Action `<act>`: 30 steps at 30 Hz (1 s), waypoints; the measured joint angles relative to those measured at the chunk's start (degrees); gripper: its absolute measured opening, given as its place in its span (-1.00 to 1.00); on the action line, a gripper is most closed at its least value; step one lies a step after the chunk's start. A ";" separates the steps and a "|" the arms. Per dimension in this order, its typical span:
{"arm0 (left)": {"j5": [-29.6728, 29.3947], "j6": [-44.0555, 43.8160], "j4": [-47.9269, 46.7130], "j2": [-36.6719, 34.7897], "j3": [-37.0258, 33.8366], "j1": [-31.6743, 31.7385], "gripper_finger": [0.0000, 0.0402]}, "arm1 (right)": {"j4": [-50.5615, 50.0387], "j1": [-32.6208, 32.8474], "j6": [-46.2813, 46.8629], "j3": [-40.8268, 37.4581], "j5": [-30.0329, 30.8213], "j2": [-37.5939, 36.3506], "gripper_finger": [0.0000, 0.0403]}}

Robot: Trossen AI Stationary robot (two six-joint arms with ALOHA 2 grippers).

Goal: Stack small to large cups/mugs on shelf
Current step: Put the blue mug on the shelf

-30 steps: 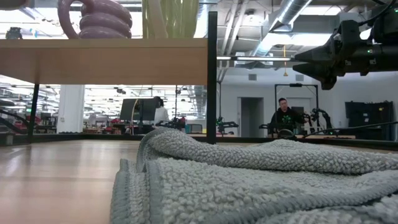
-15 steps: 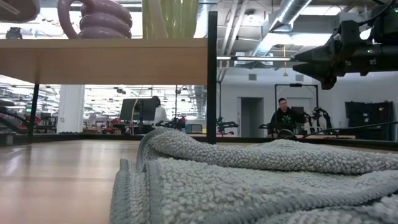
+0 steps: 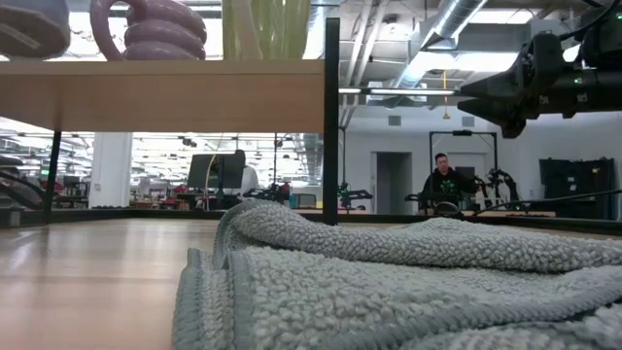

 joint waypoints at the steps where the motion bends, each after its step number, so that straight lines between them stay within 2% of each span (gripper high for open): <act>1: 0.01 0.52 0.06 -0.23 0.00 0.62 -0.98 | 0.00 0.00 -0.57 0.00 0.00 -0.02 0.14; 9: 0.25 9.79 -0.02 -0.31 0.00 7.55 -0.98 | 0.00 -0.02 -1.11 0.00 0.00 -0.02 0.14; 15: 5.44 17.19 0.01 -0.34 0.00 13.67 -0.98 | 0.00 -0.02 -1.09 0.00 0.00 0.00 0.14; 30: 7.64 26.72 0.00 -0.38 0.04 22.32 -0.98 | 0.00 -0.02 -1.07 0.00 0.00 0.00 0.14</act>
